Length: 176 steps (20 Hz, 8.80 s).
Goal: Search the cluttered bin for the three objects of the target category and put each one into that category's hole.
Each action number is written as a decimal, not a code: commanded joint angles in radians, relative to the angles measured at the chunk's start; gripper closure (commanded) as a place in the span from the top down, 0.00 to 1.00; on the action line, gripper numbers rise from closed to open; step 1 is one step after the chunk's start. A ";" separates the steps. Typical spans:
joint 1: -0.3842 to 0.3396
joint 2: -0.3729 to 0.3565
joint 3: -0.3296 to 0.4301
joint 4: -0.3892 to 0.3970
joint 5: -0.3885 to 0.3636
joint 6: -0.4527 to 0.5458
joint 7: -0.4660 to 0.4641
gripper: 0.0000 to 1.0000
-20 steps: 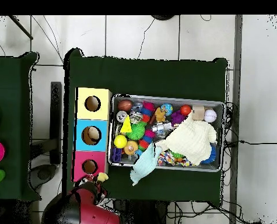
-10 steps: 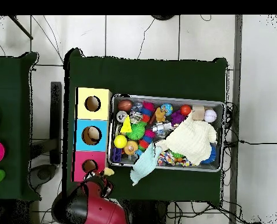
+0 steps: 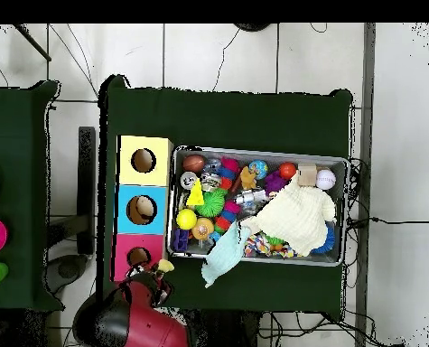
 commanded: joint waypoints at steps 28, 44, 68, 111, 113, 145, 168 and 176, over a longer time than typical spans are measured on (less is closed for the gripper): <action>0.161 0.089 -0.048 -0.177 0.098 0.145 0.296 0.00; 0.184 0.120 -0.050 -0.255 0.130 0.195 0.318 0.00; 0.119 0.137 -0.018 -0.267 0.127 0.083 0.233 0.00; 0.124 -0.005 -0.026 -0.038 0.073 0.086 0.214 0.00; 0.127 0.001 -0.028 -0.045 0.077 0.085 0.218 0.00; 0.084 0.070 0.016 -0.124 0.096 0.030 0.204 0.00; 0.239 0.135 -0.132 -0.199 0.137 0.119 0.296 0.00; 0.209 0.119 -0.082 -0.179 0.130 0.034 0.247 1.00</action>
